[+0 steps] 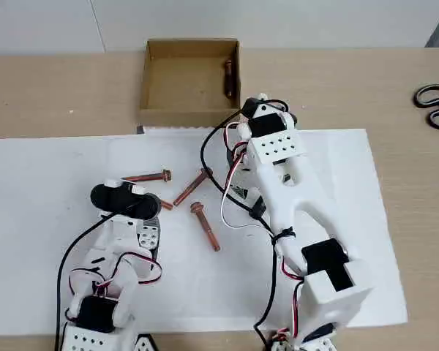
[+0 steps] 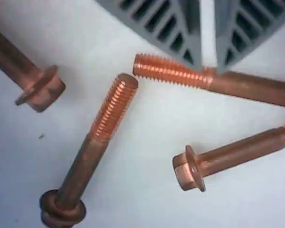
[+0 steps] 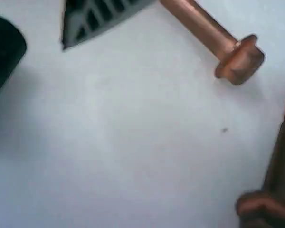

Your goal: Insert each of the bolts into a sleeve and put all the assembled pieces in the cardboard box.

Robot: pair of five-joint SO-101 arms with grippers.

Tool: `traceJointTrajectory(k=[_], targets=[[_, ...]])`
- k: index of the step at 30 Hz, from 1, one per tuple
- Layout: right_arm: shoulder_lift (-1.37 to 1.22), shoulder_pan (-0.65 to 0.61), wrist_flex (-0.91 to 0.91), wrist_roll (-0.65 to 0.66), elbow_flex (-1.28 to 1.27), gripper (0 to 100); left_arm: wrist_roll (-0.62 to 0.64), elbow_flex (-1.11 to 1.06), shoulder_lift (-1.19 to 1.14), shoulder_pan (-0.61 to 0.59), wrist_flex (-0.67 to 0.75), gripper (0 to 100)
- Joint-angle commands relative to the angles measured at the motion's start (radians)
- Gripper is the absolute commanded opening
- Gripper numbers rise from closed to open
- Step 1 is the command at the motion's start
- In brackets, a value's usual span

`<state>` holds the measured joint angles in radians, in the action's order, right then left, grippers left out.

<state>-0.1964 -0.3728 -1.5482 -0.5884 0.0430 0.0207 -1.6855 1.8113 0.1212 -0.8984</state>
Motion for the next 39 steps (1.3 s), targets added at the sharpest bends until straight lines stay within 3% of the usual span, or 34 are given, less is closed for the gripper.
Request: traceJointTrajectory(k=[1, 25, 39], targets=[[0.044, 0.005, 0.013, -0.009, 0.005, 13.3, 0.003, 0.007, 0.006, -0.008, -0.008, 1], [0.044, 0.008, 0.131, 0.0, -0.126, 13.3, 0.003, 0.007, 0.006, -0.008, -0.008, 1], [0.044, 0.051, 0.314, 0.029, -0.285, 12.9, 0.003, 0.007, 0.006, -0.008, -0.009, 1]])
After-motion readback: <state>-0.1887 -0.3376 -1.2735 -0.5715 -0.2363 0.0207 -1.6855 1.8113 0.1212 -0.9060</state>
